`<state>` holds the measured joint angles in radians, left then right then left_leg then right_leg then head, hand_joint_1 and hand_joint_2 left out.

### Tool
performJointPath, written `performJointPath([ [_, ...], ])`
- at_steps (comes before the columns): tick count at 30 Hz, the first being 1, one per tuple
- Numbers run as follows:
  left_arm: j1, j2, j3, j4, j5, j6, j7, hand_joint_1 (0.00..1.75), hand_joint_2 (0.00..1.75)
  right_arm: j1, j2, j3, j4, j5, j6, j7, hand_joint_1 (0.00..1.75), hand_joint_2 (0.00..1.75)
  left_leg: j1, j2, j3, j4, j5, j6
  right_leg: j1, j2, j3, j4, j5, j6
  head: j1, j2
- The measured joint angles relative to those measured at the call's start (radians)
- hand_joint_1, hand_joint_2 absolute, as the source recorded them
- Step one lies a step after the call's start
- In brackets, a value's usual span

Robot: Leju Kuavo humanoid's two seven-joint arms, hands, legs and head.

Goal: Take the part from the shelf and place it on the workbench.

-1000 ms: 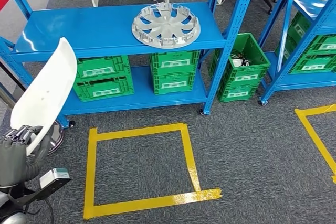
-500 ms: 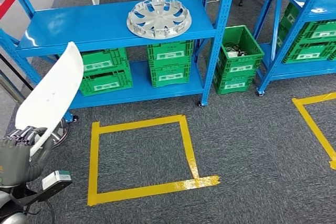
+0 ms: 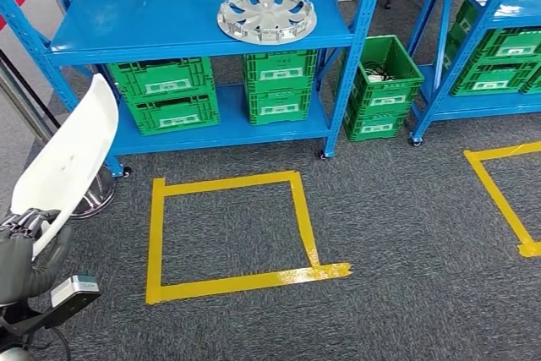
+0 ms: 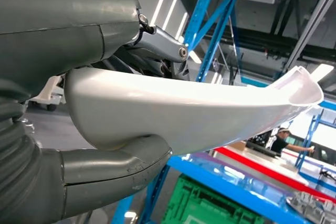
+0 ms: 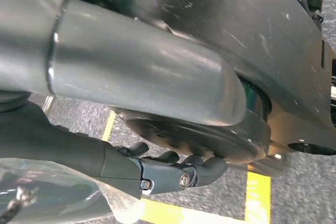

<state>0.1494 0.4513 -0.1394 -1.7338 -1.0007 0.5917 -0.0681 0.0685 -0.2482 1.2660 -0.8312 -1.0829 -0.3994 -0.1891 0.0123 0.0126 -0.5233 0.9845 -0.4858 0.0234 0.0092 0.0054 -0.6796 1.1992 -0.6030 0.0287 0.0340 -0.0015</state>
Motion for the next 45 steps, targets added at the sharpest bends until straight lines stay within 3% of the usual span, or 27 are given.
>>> performJointPath([
  [1, 0.004, 0.000, 0.006, 0.000, 0.007, -0.003, -0.004, 1.75, 1.75, -0.004, 0.003, 0.003, 0.010, -0.005, 0.007, -0.006, 0.00, 0.00, -0.001, 0.000, -0.017, 0.001, 0.013, 0.000, 0.000, 0.001, -0.005, 0.058, -0.020, 0.002, 0.000, 0.000],
  [2, 0.008, 0.000, 0.011, 0.000, 0.012, -0.005, -0.007, 1.75, 1.75, -0.007, 0.007, 0.006, 0.020, -0.011, 0.014, -0.012, 0.00, 0.00, -0.001, 0.001, -0.034, 0.003, 0.027, -0.002, 0.000, 0.002, 0.001, 0.095, -0.014, 0.003, 0.000, 0.000],
  [3, 0.011, -0.001, 0.016, 0.000, 0.016, -0.007, -0.010, 1.75, 1.75, -0.010, 0.010, 0.009, 0.029, -0.015, 0.019, -0.015, 0.00, 0.00, -0.001, 0.001, -0.053, 0.005, 0.040, -0.004, -0.001, 0.002, 0.020, 0.100, 0.014, 0.004, 0.000, 0.000],
  [5, 0.015, -0.001, 0.027, 0.000, 0.026, -0.012, -0.016, 1.75, 1.75, -0.013, 0.017, 0.014, 0.047, -0.024, 0.025, -0.020, 0.00, 0.00, -0.002, -0.001, -0.083, 0.008, 0.065, -0.012, -0.006, 0.004, 0.105, 0.014, 0.068, 0.006, 0.000, 0.000],
  [7, 0.017, 0.000, 0.037, -0.001, 0.041, -0.022, -0.021, 1.75, 1.75, -0.013, 0.024, 0.017, 0.060, -0.032, 0.029, -0.026, 0.00, 0.00, -0.005, -0.003, -0.104, 0.013, 0.085, -0.022, -0.009, 0.008, 0.219, -0.147, 0.052, 0.002, 0.000, 0.000],
  [9, 0.018, 0.000, 0.048, -0.001, 0.054, -0.032, -0.023, 1.75, 1.75, -0.014, 0.031, 0.022, 0.070, -0.037, 0.034, -0.037, 0.00, 0.00, -0.005, -0.004, -0.115, 0.013, 0.104, -0.033, -0.005, 0.013, 0.268, -0.241, 0.022, -0.012, 0.000, 0.000],
  [11, 0.021, -0.001, 0.055, -0.001, 0.061, -0.039, -0.024, 1.75, 1.75, -0.015, 0.036, 0.031, 0.076, -0.038, 0.039, -0.047, 0.00, 0.00, 0.000, -0.004, -0.120, 0.013, 0.109, -0.044, -0.003, 0.011, 0.255, -0.248, 0.028, -0.032, 0.000, 0.000],
  [12, 0.023, -0.001, 0.056, -0.001, 0.063, -0.041, -0.025, 1.75, 1.75, -0.015, 0.037, 0.035, 0.078, -0.038, 0.041, -0.051, 0.00, 0.00, 0.003, -0.005, -0.126, 0.028, 0.089, -0.049, -0.003, 0.008, 0.250, -0.248, 0.036, -0.042, -0.001, 0.000],
  [15, 0.029, -0.001, 0.059, 0.000, 0.066, -0.044, -0.026, 1.75, 1.75, -0.016, 0.040, 0.042, 0.084, -0.043, 0.045, -0.065, 0.00, 0.00, 0.004, -0.005, -0.165, 0.185, -0.046, -0.059, 0.000, 0.000, 0.230, -0.247, 0.058, -0.060, -0.002, 0.000],
  [16, 0.032, -0.002, 0.061, 0.000, 0.066, -0.045, -0.026, 1.75, 1.75, -0.017, 0.041, 0.043, 0.086, -0.048, 0.046, -0.071, 0.00, 0.00, 0.004, -0.005, -0.177, 0.249, -0.076, -0.060, 0.002, -0.001, 0.223, -0.246, 0.064, -0.062, -0.002, 0.000],
  [17, 0.037, -0.002, 0.063, 0.000, 0.066, -0.046, -0.026, 1.75, 1.75, -0.017, 0.042, 0.043, 0.088, -0.052, 0.047, -0.076, 0.00, 0.00, 0.004, -0.005, -0.178, 0.289, -0.086, -0.060, 0.004, -0.002, 0.219, -0.245, 0.069, -0.062, -0.002, 0.000],
  [18, 0.041, -0.002, 0.065, 0.000, 0.065, -0.046, -0.026, 1.75, 1.75, -0.017, 0.043, 0.044, 0.089, -0.055, 0.049, -0.080, 0.00, 0.00, 0.003, -0.005, -0.164, 0.293, -0.077, -0.057, 0.007, -0.002, 0.216, -0.243, 0.073, -0.062, -0.002, 0.000],
  [19, 0.045, -0.002, 0.069, 0.000, 0.064, -0.045, -0.026, 1.75, 1.75, -0.018, 0.043, 0.045, 0.090, -0.059, 0.051, -0.083, 0.00, 0.00, 0.002, -0.005, -0.132, 0.256, -0.054, -0.052, 0.009, -0.002, 0.214, -0.241, 0.076, -0.062, -0.002, 0.000],
  [21, 0.049, -0.002, 0.079, 0.000, 0.064, -0.044, -0.028, 1.75, 1.75, -0.019, 0.045, 0.048, 0.091, -0.066, 0.053, -0.087, 0.00, 0.00, -0.003, -0.006, -0.045, 0.121, -0.006, -0.034, 0.014, -0.002, 0.209, -0.234, 0.079, -0.060, -0.002, 0.000],
  [23, 0.053, -0.001, 0.087, -0.001, 0.066, -0.043, -0.031, 1.75, 1.75, -0.021, 0.047, 0.051, 0.092, -0.071, 0.055, -0.091, 0.00, 0.00, -0.009, -0.006, 0.003, 0.035, 0.010, -0.021, 0.016, -0.002, 0.203, -0.230, 0.081, -0.054, -0.002, 0.000],
  [27, 0.054, 0.000, 0.097, -0.001, 0.067, -0.044, -0.036, 1.75, 1.75, -0.027, 0.048, 0.057, 0.097, -0.072, 0.056, -0.093, 0.00, 0.00, -0.004, -0.002, 0.007, -0.006, 0.010, -0.009, 0.019, -0.001, 0.180, -0.213, 0.072, -0.035, 0.000, 0.000],
  [29, 0.055, -0.001, 0.101, -0.001, 0.067, -0.044, -0.039, 1.75, 1.75, -0.031, 0.048, 0.060, 0.102, -0.071, 0.060, -0.093, 0.00, 0.00, 0.002, 0.001, 0.002, -0.017, 0.017, -0.003, 0.017, 0.002, 0.136, -0.128, 0.019, -0.022, 0.004, 0.000],
  [31, 0.056, -0.003, 0.103, -0.001, 0.067, -0.044, -0.043, 1.75, 1.75, -0.037, 0.048, 0.064, 0.109, -0.071, 0.070, -0.095, 0.00, 0.00, 0.002, 0.002, -0.008, -0.016, 0.023, -0.001, 0.014, 0.004, 0.073, 0.010, -0.041, -0.012, 0.006, 0.000],
  [32, 0.056, -0.004, 0.104, -0.001, 0.066, -0.043, -0.044, 1.75, 1.75, -0.040, 0.048, 0.066, 0.114, -0.071, 0.074, -0.096, 0.00, 0.00, 0.002, 0.002, -0.011, -0.014, 0.025, -0.002, 0.013, 0.005, 0.053, 0.058, -0.053, -0.008, 0.006, 0.000],
  [33, 0.056, -0.005, 0.104, -0.001, 0.065, -0.043, -0.045, 1.75, 1.75, -0.044, 0.048, 0.067, 0.118, -0.071, 0.078, -0.097, 0.00, 0.00, 0.002, 0.002, -0.014, -0.013, 0.027, -0.003, 0.011, 0.005, 0.051, 0.067, -0.043, -0.004, 0.006, 0.000],
  [34, 0.055, -0.006, 0.104, -0.001, 0.064, -0.044, -0.046, 1.75, 1.75, -0.046, 0.049, 0.068, 0.122, -0.071, 0.080, -0.096, 0.00, 0.00, 0.003, 0.002, -0.016, -0.010, 0.029, -0.005, 0.008, 0.004, 0.069, 0.034, -0.016, -0.001, 0.006, 0.000],
  [35, 0.055, -0.008, 0.104, 0.000, 0.063, -0.044, -0.046, 1.75, 1.75, -0.048, 0.049, 0.070, 0.126, -0.072, 0.082, -0.094, 0.00, 0.00, 0.005, 0.002, -0.018, -0.005, 0.029, -0.007, 0.002, 0.004, 0.102, -0.032, 0.023, 0.003, 0.006, 0.000],
  [37, 0.052, -0.008, 0.104, 0.000, 0.062, -0.046, -0.046, 1.75, 1.75, -0.049, 0.052, 0.075, 0.136, -0.072, 0.083, -0.091, 0.00, 0.00, 0.003, -0.001, -0.027, 0.010, 0.029, -0.016, -0.005, 0.007, 0.161, -0.158, 0.069, 0.009, 0.008, 0.000],
  [39, 0.051, -0.007, 0.106, 0.000, 0.061, -0.046, -0.046, 1.75, 1.75, -0.049, 0.057, 0.080, 0.145, -0.072, 0.087, -0.093, 0.00, 0.00, -0.001, -0.003, -0.044, 0.023, 0.035, -0.027, -0.005, 0.011, 0.173, -0.194, 0.075, 0.001, 0.009, 0.000],
  [42, 0.049, -0.005, 0.106, 0.000, 0.058, -0.046, -0.046, 1.75, 1.75, -0.052, 0.063, 0.084, 0.157, -0.072, 0.096, -0.098, 0.00, 0.00, 0.000, -0.005, -0.062, 0.039, 0.031, -0.042, -0.005, 0.011, 0.156, -0.188, 0.089, -0.027, 0.009, 0.000],
  [43, 0.049, -0.004, 0.106, 0.000, 0.057, -0.046, -0.046, 1.75, 1.75, -0.053, 0.064, 0.085, 0.161, -0.072, 0.097, -0.099, 0.00, 0.00, 0.001, -0.005, -0.071, 0.062, 0.008, -0.046, -0.006, 0.010, 0.150, -0.189, 0.095, -0.036, 0.008, 0.000],
  [45, 0.049, -0.003, 0.106, 0.001, 0.056, -0.046, -0.046, 1.75, 1.75, -0.054, 0.065, 0.087, 0.166, -0.072, 0.102, -0.101, 0.00, 0.00, 0.002, -0.006, -0.108, 0.167, -0.071, -0.053, -0.005, 0.008, 0.133, -0.190, 0.108, -0.051, 0.005, 0.000],
])
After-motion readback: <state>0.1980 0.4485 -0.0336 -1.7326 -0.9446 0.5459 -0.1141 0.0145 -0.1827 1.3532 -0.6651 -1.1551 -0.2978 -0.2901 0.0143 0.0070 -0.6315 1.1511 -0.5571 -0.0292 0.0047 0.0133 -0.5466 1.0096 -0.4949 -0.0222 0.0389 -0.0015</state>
